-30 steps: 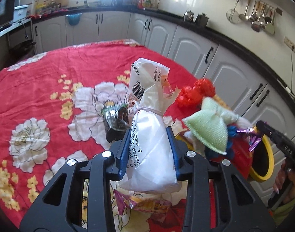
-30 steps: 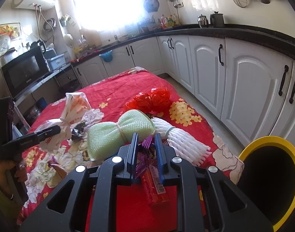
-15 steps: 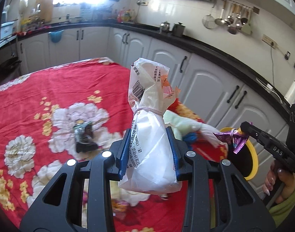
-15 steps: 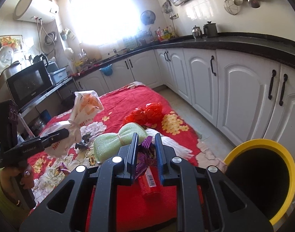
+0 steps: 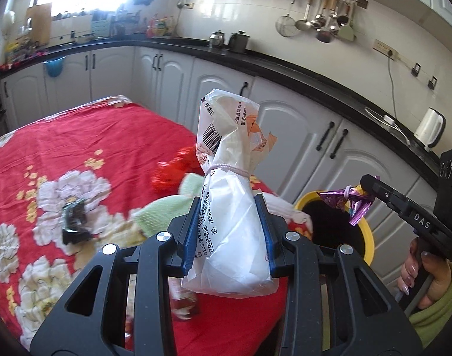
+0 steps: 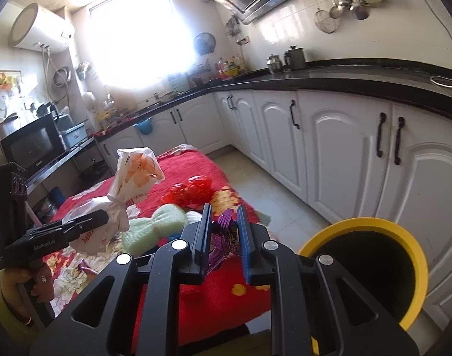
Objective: Collect trash
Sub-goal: 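Carry the white bag with the left tool over the yellow bin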
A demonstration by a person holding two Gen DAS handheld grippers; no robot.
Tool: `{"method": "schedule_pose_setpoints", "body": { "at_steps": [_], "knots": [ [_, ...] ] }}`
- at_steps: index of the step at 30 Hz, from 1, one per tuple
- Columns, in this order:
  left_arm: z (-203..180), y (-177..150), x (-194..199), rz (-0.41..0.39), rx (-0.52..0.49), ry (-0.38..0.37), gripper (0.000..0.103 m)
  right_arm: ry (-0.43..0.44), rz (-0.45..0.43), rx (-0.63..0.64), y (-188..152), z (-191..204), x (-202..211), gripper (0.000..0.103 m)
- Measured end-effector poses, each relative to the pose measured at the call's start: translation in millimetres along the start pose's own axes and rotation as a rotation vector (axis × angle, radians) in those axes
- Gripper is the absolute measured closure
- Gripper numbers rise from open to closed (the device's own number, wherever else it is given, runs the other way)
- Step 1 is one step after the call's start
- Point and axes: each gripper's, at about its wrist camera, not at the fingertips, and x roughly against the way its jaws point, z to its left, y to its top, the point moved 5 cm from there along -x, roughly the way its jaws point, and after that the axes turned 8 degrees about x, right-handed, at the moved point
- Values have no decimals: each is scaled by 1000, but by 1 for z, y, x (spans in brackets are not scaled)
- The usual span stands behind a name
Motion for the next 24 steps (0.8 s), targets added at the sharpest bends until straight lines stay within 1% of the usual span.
{"method": "schedule_pose_setpoints", "body": {
  "at_steps": [6,24],
  "knots": [
    [-31,-5,-11,19,-41,-40,75,-51,-15,-32,-5,-28,14,86],
    [-113,-37,-60,126,-165,-136,75,-172,-24,-127,-32,-100,39,86]
  ]
}}
